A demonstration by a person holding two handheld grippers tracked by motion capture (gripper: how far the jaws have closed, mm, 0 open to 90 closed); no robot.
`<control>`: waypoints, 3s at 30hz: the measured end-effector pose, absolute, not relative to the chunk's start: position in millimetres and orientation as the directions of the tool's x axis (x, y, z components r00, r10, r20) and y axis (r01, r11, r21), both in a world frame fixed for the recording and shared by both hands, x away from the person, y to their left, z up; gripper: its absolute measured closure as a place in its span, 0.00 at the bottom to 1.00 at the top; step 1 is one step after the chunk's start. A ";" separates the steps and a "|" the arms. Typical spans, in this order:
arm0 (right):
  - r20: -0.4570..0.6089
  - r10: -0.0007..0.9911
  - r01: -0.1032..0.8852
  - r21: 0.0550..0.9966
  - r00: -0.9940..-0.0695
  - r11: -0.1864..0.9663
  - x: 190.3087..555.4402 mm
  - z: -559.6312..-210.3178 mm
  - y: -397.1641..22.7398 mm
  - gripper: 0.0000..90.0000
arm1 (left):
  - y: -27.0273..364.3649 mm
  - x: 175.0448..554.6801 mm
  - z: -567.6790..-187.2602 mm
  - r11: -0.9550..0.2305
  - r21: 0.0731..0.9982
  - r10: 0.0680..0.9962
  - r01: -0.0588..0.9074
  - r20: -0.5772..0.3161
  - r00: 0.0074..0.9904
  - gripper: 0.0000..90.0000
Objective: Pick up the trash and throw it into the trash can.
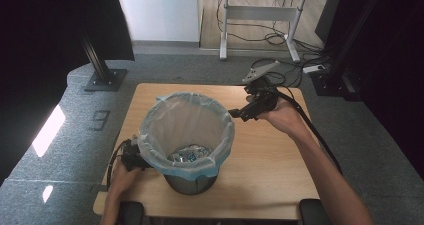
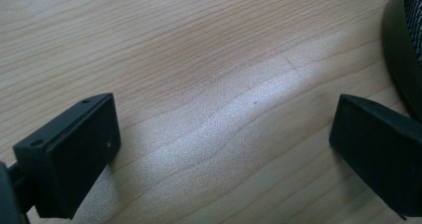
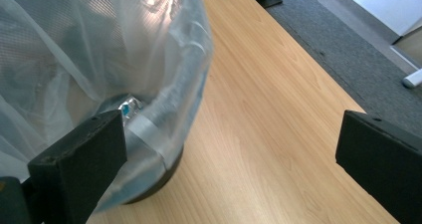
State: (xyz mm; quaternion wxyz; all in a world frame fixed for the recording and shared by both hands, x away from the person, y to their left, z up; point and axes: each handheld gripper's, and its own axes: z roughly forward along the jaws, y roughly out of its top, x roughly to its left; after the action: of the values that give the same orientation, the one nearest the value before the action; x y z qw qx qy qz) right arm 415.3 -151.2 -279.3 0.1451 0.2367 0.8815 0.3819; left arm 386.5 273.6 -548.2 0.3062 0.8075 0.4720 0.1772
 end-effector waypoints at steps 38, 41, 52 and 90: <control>-0.080 0.676 0.377 0.780 -0.732 0.500 406.7 -310.8 -251.1 0.00 | 273.3 386.3 -548.1 -0.366 0.662 0.872 0.655 -0.003 0.490 0.00; -0.084 0.691 0.381 0.783 -0.718 0.491 405.1 -315.2 -261.4 0.00 | 273.3 386.3 -548.2 -0.365 0.662 0.872 0.655 -0.004 0.490 0.00; -0.085 0.716 0.402 0.779 -0.693 0.481 402.1 -337.9 -280.6 0.01 | 273.1 386.2 -548.2 -0.365 0.662 0.872 0.655 -0.003 0.489 0.00; -0.081 0.761 0.475 0.737 -0.643 0.480 390.5 -457.0 -299.2 0.01 | 273.0 385.9 -548.0 -0.364 0.660 0.872 0.657 -0.005 0.489 0.00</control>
State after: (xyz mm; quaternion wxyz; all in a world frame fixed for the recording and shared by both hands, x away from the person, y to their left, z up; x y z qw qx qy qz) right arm 390.5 -299.2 -457.0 0.2039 0.3697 0.8358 0.3509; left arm 385.9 273.0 -548.0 0.3057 0.8069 0.4737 0.1762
